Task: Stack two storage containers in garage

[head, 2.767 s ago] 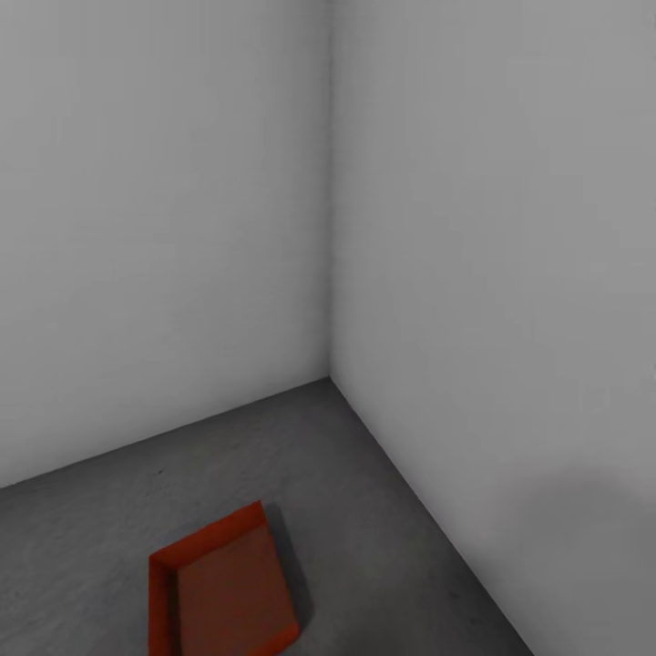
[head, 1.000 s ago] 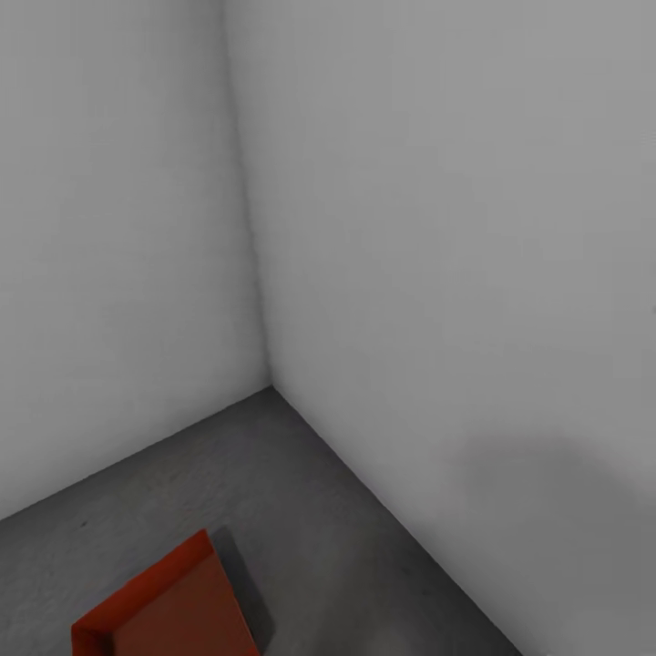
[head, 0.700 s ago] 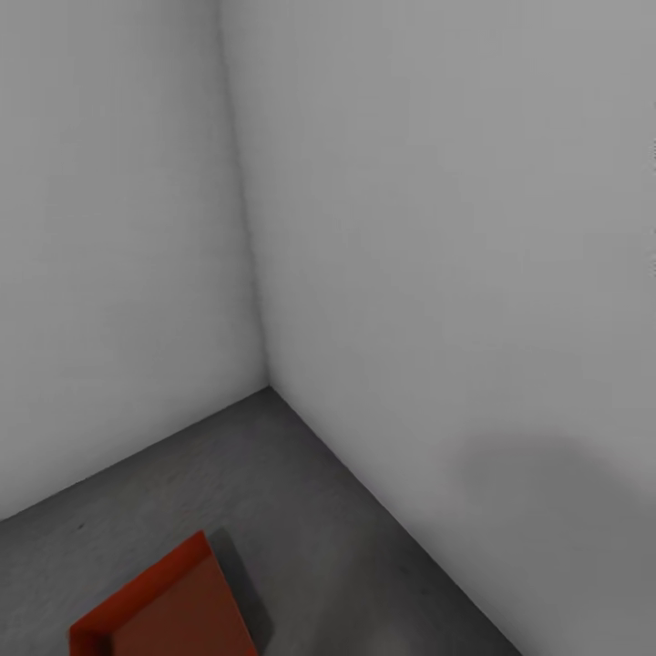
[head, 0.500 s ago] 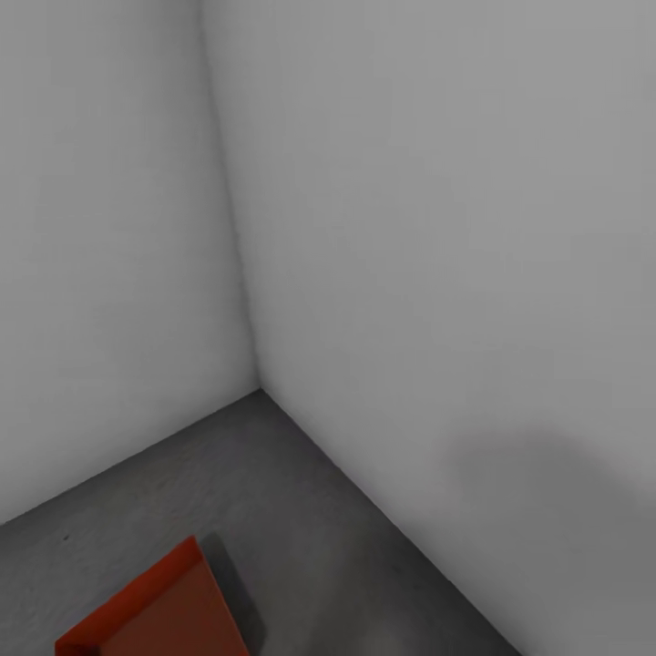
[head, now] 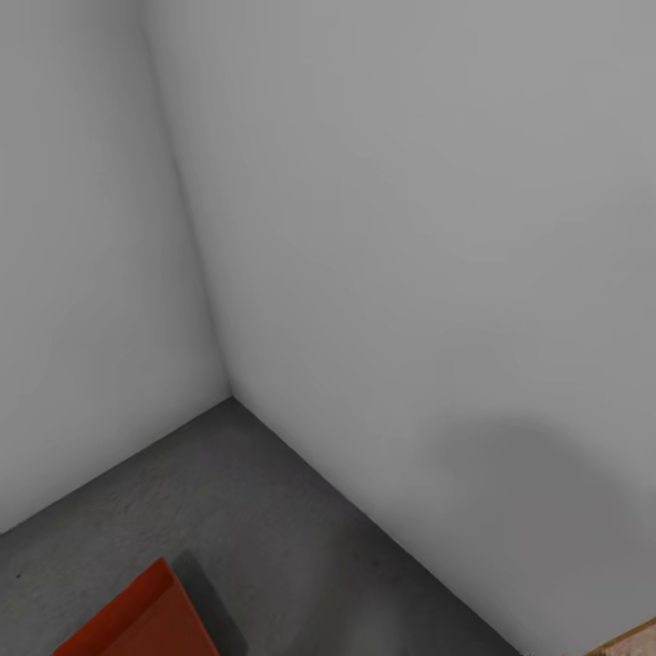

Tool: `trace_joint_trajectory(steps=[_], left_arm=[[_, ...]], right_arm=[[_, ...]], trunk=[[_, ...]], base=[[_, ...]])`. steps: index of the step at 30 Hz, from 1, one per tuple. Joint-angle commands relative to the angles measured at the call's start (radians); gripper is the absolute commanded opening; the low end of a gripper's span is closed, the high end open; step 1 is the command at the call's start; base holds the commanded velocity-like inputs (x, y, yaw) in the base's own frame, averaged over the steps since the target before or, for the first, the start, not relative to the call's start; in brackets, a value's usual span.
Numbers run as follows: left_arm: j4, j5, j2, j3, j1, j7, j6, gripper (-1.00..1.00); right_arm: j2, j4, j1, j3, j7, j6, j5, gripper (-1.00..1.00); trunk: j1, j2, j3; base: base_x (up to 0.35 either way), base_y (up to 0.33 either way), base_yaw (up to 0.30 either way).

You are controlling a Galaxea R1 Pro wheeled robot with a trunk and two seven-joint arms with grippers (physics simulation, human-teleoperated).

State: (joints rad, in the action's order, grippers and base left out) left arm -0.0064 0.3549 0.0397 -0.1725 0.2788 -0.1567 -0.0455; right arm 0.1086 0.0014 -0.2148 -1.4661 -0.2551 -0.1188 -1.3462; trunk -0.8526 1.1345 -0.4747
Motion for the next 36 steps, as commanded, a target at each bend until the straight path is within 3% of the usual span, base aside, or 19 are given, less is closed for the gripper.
trace_joint_trajectory(steps=[1, 36], left_arm=[[0.000, 0.009, 0.000, -0.009, 0.000, -0.003, -0.003, 1.00], [0.000, 0.009, 0.000, -0.009, 0.000, -0.003, -0.003, 1.00]], right_arm=[[0.001, 0.000, 0.000, -0.009, -0.003, -0.002, -0.010, 1.00], [0.002, 0.000, 0.000, -0.011, -0.001, -0.001, -0.010, 1.00]], trunk=[[0.000, 0.001, 0.000], [0.000, 0.001, 0.017]], base=[[0.000, 0.000, -0.245], [0.000, 0.000, -0.245]])
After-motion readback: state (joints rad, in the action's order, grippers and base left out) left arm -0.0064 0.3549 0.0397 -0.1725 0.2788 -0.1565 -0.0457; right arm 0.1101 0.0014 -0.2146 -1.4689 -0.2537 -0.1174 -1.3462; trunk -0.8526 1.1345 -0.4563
